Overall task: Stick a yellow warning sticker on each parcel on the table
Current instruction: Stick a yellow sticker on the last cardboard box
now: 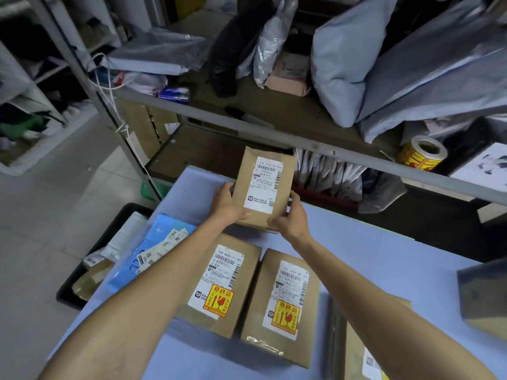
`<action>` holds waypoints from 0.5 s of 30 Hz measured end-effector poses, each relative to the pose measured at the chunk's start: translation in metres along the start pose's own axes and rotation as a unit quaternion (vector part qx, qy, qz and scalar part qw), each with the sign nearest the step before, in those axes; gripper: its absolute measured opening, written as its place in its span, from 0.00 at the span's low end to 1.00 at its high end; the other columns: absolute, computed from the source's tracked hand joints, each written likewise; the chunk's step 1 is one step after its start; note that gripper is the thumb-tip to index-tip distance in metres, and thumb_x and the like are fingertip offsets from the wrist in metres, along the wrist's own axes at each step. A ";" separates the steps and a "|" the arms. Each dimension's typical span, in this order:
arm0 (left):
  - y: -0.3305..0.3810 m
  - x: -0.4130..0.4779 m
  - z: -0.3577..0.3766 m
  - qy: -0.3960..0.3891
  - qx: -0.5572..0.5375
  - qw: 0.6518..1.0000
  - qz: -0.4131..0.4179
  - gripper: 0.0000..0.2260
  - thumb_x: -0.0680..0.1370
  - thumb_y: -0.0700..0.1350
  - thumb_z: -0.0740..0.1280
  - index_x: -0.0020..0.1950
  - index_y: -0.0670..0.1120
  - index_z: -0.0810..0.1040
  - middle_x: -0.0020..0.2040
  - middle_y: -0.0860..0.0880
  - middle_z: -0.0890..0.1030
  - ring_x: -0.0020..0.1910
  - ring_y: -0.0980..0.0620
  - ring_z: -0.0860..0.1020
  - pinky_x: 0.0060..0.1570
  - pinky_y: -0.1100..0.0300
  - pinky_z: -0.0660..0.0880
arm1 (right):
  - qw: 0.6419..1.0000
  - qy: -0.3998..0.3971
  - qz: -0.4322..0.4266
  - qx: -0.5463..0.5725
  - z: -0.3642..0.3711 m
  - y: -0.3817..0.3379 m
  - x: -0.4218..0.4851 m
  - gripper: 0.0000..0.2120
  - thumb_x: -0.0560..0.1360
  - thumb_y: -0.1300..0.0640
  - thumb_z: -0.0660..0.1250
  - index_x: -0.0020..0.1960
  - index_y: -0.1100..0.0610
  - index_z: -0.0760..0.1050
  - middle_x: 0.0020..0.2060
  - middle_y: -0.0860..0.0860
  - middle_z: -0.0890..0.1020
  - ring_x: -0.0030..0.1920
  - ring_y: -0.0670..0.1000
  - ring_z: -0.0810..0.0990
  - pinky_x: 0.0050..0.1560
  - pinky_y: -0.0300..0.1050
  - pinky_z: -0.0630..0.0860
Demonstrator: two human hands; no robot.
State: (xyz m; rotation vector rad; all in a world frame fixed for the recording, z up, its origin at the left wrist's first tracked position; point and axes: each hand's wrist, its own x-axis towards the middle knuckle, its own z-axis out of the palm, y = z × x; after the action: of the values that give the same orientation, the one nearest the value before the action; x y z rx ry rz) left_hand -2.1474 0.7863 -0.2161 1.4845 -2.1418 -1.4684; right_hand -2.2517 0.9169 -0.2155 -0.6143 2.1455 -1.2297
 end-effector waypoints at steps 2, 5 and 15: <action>0.005 -0.013 0.000 -0.019 -0.018 1.000 -0.007 0.39 0.64 0.37 0.79 0.71 0.48 0.66 0.67 0.47 0.73 0.66 0.46 0.72 0.64 0.52 0.72 | 1.000 0.002 -0.007 0.006 -0.009 -0.003 -0.010 0.34 0.67 0.70 0.73 0.69 0.60 0.64 0.55 0.51 0.74 0.56 0.54 0.76 0.55 0.51 0.78; 0.011 -0.039 0.004 -0.035 -0.052 0.998 -0.001 0.34 0.68 0.37 0.76 0.71 0.48 0.66 0.66 0.48 0.74 0.63 0.49 0.73 0.57 0.59 0.71 | 1.000 0.019 -0.012 0.007 -0.024 0.001 -0.028 0.32 0.69 0.60 0.75 0.68 0.57 0.64 0.59 0.54 0.72 0.56 0.52 0.75 0.61 0.53 0.76; 0.049 -0.131 0.084 -0.064 -0.101 0.986 0.114 0.39 0.71 0.44 0.74 0.76 0.54 0.57 0.68 0.47 0.68 0.65 0.49 0.70 0.65 0.50 0.72 | 0.992 0.095 -0.070 0.037 -0.126 0.028 -0.111 0.35 0.74 0.56 0.70 0.75 0.53 0.58 0.68 0.53 0.72 0.63 0.50 0.73 0.64 0.52 0.73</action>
State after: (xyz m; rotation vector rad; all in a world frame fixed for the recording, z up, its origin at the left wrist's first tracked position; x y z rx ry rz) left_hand -2.1624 0.9426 -0.1710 1.0674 -2.0760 -1.6747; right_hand -2.2608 1.0780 -0.1609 -0.6479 2.2305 -1.4907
